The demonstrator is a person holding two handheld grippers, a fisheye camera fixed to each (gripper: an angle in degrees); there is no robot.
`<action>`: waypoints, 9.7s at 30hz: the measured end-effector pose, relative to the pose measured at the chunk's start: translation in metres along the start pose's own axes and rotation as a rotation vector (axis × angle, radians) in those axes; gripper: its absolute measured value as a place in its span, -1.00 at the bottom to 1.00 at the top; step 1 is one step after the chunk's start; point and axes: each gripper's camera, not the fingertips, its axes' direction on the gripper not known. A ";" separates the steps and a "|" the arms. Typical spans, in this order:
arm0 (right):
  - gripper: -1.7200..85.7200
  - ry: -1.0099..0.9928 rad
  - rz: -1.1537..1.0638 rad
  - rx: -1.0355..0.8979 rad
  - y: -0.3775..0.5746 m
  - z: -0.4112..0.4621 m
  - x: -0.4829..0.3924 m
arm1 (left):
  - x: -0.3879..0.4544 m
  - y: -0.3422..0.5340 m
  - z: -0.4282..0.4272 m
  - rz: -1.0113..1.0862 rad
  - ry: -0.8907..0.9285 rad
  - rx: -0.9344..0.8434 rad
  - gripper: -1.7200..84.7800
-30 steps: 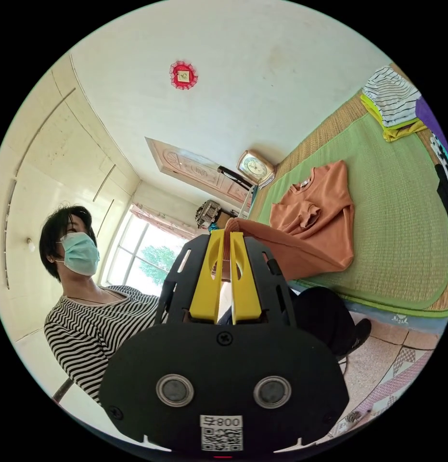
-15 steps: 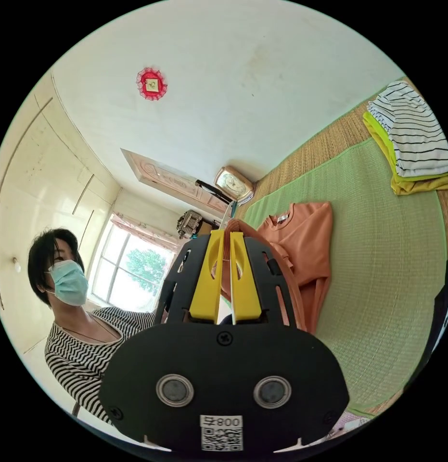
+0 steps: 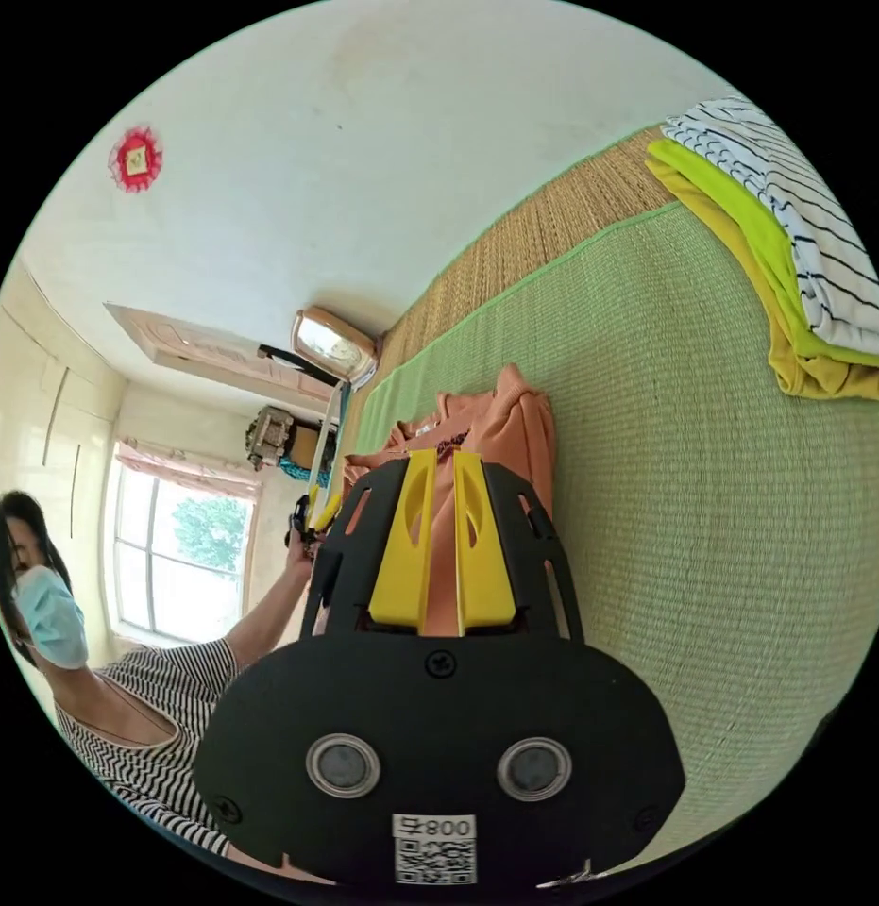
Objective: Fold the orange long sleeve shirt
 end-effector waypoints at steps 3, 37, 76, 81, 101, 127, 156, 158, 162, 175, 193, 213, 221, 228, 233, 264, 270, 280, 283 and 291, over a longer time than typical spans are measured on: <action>-0.83 0.122 -0.097 -0.046 -0.001 0.036 -0.027 | 0.038 0.000 0.032 0.116 -0.120 -0.131 -0.67; -0.94 0.529 -0.261 -0.051 -0.040 0.161 -0.045 | 0.192 -0.085 0.247 0.474 -0.734 -0.201 -0.95; -0.96 0.689 -0.366 -0.128 -0.071 0.243 -0.002 | 0.151 -0.042 0.333 0.614 -0.680 -0.464 -0.96; -0.96 0.671 -0.329 -0.178 -0.077 0.236 -0.004 | 0.148 -0.042 0.322 0.579 -0.672 -0.452 -0.96; -0.96 0.500 -0.299 -0.206 -0.043 0.272 -0.001 | 0.070 -0.016 0.181 0.390 -0.783 -0.281 -0.95; -0.96 0.424 -0.350 -0.384 0.132 0.331 -0.087 | -0.009 0.115 -0.067 0.176 -0.557 -0.091 -0.89; -0.96 0.482 -0.270 -0.423 0.141 0.426 -0.129 | -0.132 0.174 -0.128 -0.150 -0.072 -0.005 -0.90; -0.95 0.478 -0.272 -0.398 0.139 0.422 -0.136 | -0.124 0.174 -0.127 -0.112 -0.048 -0.010 -0.91; -0.94 0.438 -0.285 -0.326 0.124 0.413 -0.158 | -0.104 0.172 -0.117 -0.025 -0.026 -0.044 -0.92; -0.70 0.246 -0.420 -0.489 0.026 0.539 -0.259 | -0.020 0.169 -0.028 0.288 -0.108 -0.262 -0.93; -0.72 0.711 -0.530 -0.790 0.030 0.703 -0.278 | 0.039 0.180 0.058 0.342 -0.166 -0.325 -0.93; -0.94 0.279 -0.487 -0.480 -0.047 0.348 -0.229 | 0.210 0.210 0.215 0.661 0.082 -0.544 -0.93; -0.96 0.192 -0.273 -0.355 -0.045 0.200 -0.080 | 0.239 0.257 0.359 0.677 0.057 -0.782 -0.93; -0.91 0.027 -0.043 -0.354 -0.033 0.152 0.062 | 0.222 0.290 0.446 0.589 -0.088 -0.927 -0.91; -0.84 -0.058 -0.006 -0.365 -0.031 0.134 0.102 | 0.222 0.301 0.467 0.555 -0.058 -0.928 -0.88; -0.96 0.119 -0.108 -0.144 -0.007 0.092 0.077 | 0.212 0.285 0.452 0.542 -0.223 -0.681 -0.95; -0.96 0.181 -0.316 -0.128 0.090 0.046 0.008 | 0.206 0.288 0.394 0.528 -0.329 -0.543 -0.95; -0.96 0.384 -0.273 -0.319 0.162 0.095 0.015 | 0.172 0.286 0.382 0.457 -0.286 -0.592 -0.95; -0.96 0.387 -0.285 -0.299 0.167 0.081 0.002 | 0.174 0.286 0.357 0.470 -0.287 -0.559 -0.95; -0.96 0.435 -0.292 -0.229 0.208 0.051 -0.015 | 0.137 0.287 0.294 0.350 -0.313 -0.509 -0.92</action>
